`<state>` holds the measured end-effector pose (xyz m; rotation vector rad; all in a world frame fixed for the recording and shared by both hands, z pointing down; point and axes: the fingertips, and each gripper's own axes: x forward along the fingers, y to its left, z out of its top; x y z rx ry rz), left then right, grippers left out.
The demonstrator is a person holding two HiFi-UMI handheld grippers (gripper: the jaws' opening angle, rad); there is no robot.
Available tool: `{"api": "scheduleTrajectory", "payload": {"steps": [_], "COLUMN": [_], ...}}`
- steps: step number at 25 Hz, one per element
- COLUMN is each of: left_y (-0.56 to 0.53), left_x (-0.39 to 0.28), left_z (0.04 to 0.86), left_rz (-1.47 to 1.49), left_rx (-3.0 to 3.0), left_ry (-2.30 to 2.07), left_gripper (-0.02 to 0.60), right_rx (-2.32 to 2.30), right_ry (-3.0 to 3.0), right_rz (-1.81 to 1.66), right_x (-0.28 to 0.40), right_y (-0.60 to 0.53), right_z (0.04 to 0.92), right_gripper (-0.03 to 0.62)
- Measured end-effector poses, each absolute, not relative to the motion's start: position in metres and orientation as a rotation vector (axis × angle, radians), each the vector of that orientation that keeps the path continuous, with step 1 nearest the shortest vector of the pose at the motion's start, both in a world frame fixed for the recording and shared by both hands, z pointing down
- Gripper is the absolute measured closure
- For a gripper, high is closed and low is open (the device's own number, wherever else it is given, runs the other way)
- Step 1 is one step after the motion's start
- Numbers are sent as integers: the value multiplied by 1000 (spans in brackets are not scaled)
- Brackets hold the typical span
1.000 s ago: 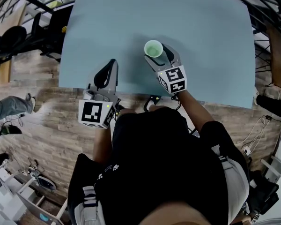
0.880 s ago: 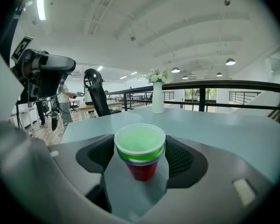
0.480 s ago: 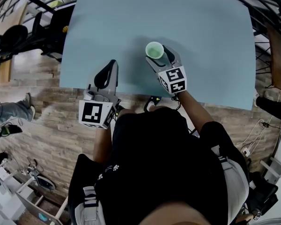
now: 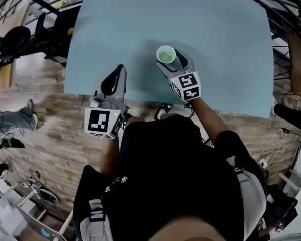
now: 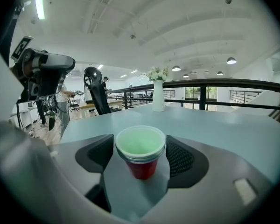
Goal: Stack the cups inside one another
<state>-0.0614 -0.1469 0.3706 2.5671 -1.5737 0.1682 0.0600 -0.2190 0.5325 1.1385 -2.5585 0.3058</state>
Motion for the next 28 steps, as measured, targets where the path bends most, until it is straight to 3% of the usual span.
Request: {"api": "scheduleTrajectory", "payload": {"steps": [8, 12, 17, 22, 28], "left_y": [-150, -154, -160, -165, -166], "left_x": [-56, -49, -37, -30, -18], "left_z": [369, 370, 369, 368, 370], "left_rz": [157, 149, 130, 125, 134], "left_rx": [2589, 2609, 2646, 2677, 2699], "left_ry": [-1543, -1511, -1457, -1417, -1368], "left_gripper": [591, 591, 591, 591, 591], "right_rx": [1231, 1294, 1338, 1448, 1503], "right_ry": [-2659, -2709, -2735, -2725, -2706], "right_rz": [267, 242, 188, 187, 217], "right_x": [68, 78, 88, 104, 120], "right_y": [-217, -213, -205, -199, -191], "right_z": [484, 459, 439, 422, 416], "right_gripper": [249, 353, 419, 577, 583]}}
